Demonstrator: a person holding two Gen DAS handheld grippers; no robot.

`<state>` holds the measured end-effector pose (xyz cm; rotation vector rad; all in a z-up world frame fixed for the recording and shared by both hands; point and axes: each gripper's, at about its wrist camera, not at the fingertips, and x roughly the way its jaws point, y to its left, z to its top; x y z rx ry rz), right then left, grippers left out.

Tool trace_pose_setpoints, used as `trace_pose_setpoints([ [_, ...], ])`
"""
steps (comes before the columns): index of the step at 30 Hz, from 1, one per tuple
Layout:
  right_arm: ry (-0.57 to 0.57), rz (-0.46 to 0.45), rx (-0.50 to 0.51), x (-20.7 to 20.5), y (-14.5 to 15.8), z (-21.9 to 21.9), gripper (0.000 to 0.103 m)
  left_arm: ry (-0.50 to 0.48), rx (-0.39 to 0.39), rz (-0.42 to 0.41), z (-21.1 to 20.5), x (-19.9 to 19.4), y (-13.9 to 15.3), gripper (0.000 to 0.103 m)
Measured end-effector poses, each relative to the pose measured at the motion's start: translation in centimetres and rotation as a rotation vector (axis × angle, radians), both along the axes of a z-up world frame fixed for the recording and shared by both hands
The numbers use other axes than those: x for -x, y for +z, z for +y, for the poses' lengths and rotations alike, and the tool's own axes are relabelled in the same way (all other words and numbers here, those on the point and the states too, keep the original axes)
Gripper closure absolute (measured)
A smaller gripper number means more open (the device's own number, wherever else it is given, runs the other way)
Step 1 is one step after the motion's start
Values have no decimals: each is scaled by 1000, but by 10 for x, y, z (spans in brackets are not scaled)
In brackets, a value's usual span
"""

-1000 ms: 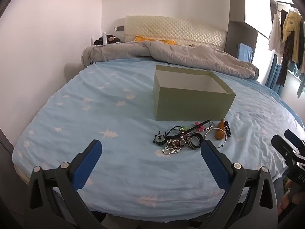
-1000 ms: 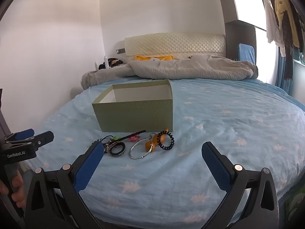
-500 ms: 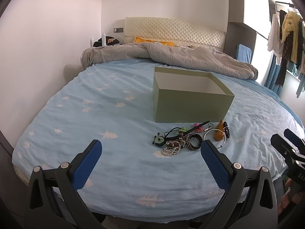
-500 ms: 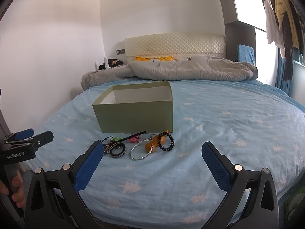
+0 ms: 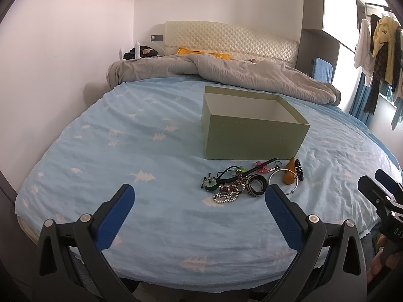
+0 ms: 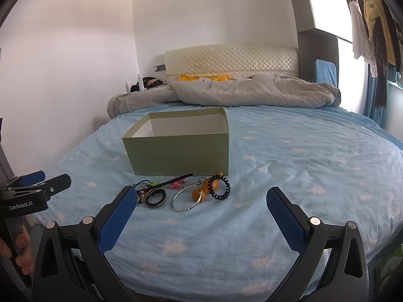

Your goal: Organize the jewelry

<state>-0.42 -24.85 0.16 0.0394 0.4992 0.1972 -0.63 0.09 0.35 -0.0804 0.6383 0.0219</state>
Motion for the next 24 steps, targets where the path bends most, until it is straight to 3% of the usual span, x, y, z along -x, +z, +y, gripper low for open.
trace_pose_setpoints([
  [24, 3, -2, 1, 1, 2, 2, 0, -17, 2, 14, -3, -4, -3, 0],
])
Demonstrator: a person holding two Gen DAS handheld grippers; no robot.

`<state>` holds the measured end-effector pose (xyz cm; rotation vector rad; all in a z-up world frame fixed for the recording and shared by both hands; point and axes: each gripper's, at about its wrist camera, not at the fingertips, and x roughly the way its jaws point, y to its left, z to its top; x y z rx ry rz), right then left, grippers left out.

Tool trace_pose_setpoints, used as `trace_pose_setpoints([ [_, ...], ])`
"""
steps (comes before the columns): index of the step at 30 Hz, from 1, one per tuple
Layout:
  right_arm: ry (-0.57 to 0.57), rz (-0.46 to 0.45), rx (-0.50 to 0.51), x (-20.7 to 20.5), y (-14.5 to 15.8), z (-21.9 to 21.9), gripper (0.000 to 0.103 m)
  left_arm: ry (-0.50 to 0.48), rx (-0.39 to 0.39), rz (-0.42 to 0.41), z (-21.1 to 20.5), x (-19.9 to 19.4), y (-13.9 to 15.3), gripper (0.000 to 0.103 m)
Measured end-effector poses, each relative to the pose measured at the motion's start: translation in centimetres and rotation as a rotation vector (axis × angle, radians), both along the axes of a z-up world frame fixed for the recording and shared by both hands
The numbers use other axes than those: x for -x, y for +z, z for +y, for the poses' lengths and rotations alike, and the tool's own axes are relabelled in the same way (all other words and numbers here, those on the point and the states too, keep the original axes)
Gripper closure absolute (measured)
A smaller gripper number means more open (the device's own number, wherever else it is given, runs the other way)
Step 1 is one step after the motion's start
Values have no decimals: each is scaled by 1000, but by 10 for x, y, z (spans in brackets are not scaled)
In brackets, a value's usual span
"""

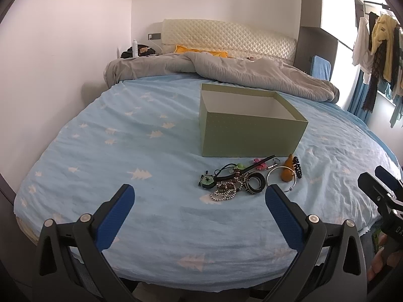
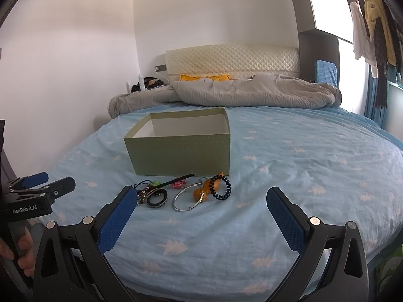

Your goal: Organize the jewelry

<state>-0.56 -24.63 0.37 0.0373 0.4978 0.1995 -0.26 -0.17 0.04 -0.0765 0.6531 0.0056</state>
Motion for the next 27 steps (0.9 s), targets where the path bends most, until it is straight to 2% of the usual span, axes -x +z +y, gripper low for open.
trace_pose_setpoints([
  [17, -10, 12, -3, 1, -1, -4, 0, -2, 3, 16, -2, 2, -5, 0],
  [27, -3, 52, -1, -8, -9, 0, 0, -3, 11, 46, -2, -8, -15, 0],
])
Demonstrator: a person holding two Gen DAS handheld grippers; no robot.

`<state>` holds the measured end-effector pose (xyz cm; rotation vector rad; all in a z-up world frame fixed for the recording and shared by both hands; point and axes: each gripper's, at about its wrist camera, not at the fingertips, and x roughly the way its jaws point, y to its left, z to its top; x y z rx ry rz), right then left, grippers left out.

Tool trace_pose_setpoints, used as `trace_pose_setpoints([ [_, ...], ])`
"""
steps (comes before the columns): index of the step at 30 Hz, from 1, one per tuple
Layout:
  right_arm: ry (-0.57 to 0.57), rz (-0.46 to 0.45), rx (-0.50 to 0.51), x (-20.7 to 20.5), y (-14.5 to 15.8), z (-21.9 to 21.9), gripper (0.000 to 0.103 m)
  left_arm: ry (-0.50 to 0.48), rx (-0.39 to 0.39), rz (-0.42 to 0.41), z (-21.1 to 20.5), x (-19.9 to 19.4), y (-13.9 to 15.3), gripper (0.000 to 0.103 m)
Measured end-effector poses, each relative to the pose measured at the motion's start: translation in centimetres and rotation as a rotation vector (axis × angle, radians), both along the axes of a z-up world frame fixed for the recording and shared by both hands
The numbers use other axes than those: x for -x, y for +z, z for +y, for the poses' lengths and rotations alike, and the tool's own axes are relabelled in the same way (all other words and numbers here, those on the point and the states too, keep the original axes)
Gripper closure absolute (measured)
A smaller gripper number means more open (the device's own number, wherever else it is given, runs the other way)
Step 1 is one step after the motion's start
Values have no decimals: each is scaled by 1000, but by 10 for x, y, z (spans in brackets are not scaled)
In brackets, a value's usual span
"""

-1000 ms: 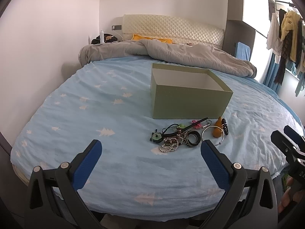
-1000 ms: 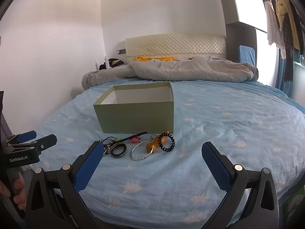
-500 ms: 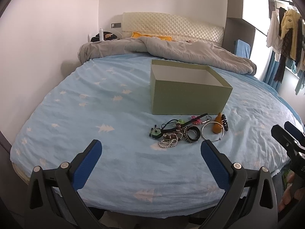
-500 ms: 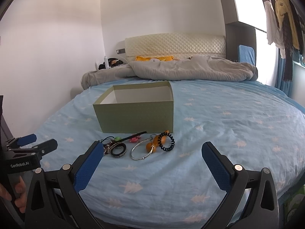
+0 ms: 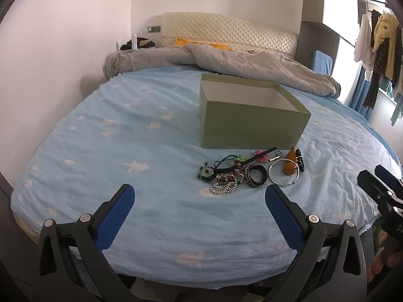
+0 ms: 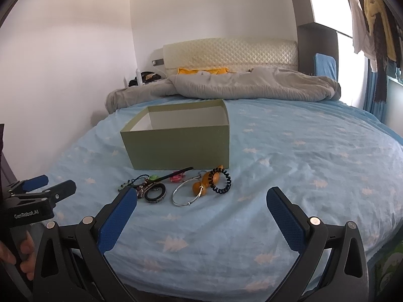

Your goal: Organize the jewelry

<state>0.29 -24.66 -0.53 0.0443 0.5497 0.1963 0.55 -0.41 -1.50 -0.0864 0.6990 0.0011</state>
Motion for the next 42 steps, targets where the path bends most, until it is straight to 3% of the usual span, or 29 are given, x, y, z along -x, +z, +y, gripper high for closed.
trace_pose_setpoints([
  [14, -43, 88, -34, -39, -17, -11, 1, -26, 19, 57, 2, -37, -18, 0],
  [17, -44, 94, -34, -50, -20, -13, 10, -46, 48, 87, 2, -51, -25, 0],
  [20, -14, 114, -39, -62, -25, -10, 40, -60, 86, 123, 2, -64, -32, 1],
  [21, -3, 133, -45, -68, -29, -8, 56, -63, 95, 134, 3, -70, -35, 5],
  [22, 6, 141, -54, -72, -32, -8, 63, -65, 99, 138, 3, -74, -36, 9],
  [24, 22, 151, -80, -80, -38, -7, 63, -76, 107, 156, 3, -83, -41, 15],
  [28, 27, 181, -62, -97, -49, 0, 63, -102, 134, 191, 6, -103, -53, 39],
  [35, 14, 275, -82, -123, -71, -2, 73, -162, 151, 231, 5, -131, -70, 55],
  [37, 2, 301, -85, -129, -77, -3, 84, -177, 198, 255, 4, -139, -75, 61],
  [42, 22, 311, -126, -137, -80, -5, 85, -224, 176, 294, -7, -148, -83, 70],
])
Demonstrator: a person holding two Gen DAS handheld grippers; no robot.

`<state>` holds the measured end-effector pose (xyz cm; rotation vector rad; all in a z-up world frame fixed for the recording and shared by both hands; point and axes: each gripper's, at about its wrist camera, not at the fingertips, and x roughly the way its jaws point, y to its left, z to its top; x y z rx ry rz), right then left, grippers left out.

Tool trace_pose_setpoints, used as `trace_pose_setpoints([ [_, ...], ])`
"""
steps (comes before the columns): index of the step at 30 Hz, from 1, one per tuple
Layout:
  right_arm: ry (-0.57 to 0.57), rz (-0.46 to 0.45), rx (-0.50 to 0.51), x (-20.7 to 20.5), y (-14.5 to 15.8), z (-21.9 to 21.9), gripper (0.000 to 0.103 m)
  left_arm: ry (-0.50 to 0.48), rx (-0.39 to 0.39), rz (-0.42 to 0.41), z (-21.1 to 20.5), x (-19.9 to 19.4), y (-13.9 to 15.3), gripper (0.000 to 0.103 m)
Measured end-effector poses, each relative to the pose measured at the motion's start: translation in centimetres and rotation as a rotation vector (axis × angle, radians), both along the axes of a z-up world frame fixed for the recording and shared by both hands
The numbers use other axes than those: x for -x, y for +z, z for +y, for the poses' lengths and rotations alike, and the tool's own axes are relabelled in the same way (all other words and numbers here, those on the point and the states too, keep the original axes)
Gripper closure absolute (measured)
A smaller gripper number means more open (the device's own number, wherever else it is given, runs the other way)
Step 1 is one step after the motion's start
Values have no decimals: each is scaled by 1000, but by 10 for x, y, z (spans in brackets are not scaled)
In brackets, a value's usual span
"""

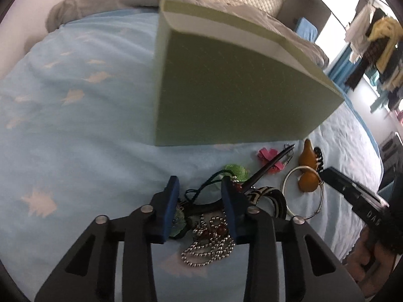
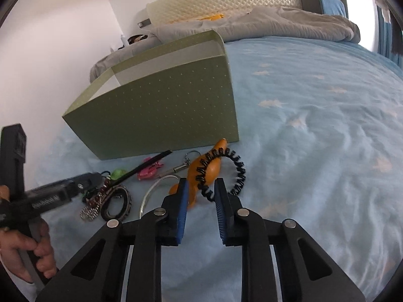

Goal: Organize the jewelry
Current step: 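Grasp the red beaded bracelet with the left tool while the right tool grasps the black coil hair tie, then carry the bracelet and hair tie with both tools over the green box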

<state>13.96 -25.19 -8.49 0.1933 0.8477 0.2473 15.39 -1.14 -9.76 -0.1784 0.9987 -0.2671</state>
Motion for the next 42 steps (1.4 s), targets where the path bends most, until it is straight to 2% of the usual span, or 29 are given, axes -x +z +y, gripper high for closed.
trace_pose_setpoints([
  [3, 3, 3, 3, -6, -1, -1, 85, 0, 2, 12, 0, -2, -4, 71],
  [8, 11, 31, -56, -16, -7, -4, 85, -11, -21, 23, 0, -11, -5, 74],
  [10, 12, 35, -72, -19, -8, -4, 85, -11, -39, 19, -1, -13, -5, 83],
  [13, 21, 32, -81, -22, -7, -3, 86, -8, -44, 18, 2, -13, -7, 92],
  [15, 40, 27, -94, -20, -7, -1, 92, -5, -48, 16, 5, -14, -7, 95],
  [18, 69, 10, -37, -20, -3, 8, 95, -5, -54, 13, 3, -14, -6, 101],
  [22, 56, -14, -5, -15, 3, 10, 97, -3, -55, -6, 2, -13, -2, 101],
  [29, 56, -84, 15, 6, 27, 11, 97, 26, -63, -74, 11, -1, 26, 101],
  [37, 49, -181, 32, 42, 64, 14, 97, 44, -95, -192, 17, 26, 75, 101],
  [42, 55, -225, 20, 62, 82, 14, 97, 47, -75, -236, 14, 43, 97, 101],
])
